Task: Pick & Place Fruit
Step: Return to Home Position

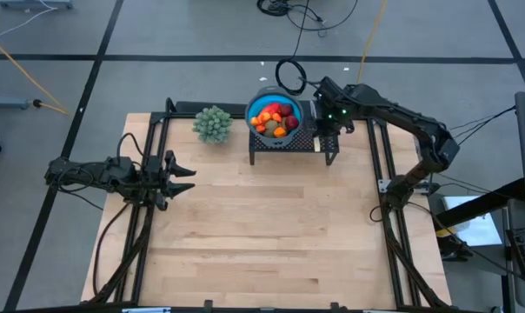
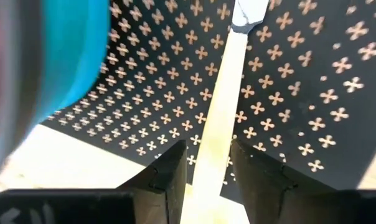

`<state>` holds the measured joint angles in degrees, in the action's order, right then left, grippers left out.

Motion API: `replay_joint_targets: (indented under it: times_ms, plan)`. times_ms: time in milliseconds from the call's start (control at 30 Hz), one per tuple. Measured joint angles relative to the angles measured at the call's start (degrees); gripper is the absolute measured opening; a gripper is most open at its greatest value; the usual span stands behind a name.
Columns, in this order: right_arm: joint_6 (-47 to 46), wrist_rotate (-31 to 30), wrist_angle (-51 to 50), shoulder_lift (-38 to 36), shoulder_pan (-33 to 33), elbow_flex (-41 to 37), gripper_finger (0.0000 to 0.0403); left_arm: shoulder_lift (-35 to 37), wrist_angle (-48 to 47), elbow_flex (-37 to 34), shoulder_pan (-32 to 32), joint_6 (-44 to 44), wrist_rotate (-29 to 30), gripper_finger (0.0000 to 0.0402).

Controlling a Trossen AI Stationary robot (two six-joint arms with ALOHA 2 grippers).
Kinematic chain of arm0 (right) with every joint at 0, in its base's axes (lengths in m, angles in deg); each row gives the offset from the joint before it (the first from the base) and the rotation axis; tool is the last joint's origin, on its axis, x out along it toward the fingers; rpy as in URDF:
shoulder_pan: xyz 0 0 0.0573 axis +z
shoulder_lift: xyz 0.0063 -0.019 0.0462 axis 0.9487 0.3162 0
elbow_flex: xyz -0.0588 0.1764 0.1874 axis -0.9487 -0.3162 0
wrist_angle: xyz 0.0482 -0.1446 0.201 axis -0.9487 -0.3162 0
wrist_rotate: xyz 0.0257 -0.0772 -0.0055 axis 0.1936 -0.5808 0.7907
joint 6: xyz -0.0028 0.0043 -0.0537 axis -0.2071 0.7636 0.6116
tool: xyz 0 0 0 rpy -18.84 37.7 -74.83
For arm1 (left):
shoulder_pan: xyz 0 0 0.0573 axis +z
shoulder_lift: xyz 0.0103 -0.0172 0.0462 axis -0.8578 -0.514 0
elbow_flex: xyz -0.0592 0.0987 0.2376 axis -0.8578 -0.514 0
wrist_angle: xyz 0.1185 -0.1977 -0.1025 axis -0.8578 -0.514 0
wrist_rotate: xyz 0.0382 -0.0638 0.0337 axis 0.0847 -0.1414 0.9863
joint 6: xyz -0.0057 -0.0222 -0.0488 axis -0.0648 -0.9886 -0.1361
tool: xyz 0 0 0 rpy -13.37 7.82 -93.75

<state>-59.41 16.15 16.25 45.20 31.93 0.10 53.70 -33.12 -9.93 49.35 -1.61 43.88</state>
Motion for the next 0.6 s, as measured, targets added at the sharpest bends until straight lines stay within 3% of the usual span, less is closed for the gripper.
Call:
replay_joint_targets:
  times_ms: [233, 433, 600]
  plan:
    - [0.1, 0.0, 0.4, -4.1, -0.2, 0.0, 0.0118, 0.0, 0.0, 0.0, 0.0, -0.1, 0.0, 0.0184]
    - [9.6, -0.3, 0.1, -9.5, 1.6, 0.0, 0.0110, 0.0, 0.0, 0.0, 0.0, -1.4, 0.0, 0.0184]
    - [16.1, -7.2, 0.5, -15.4, 5.2, 0.0, 0.0070, 0.0, 0.0, 0.0, 0.0, -1.4, 0.0, 0.0184]
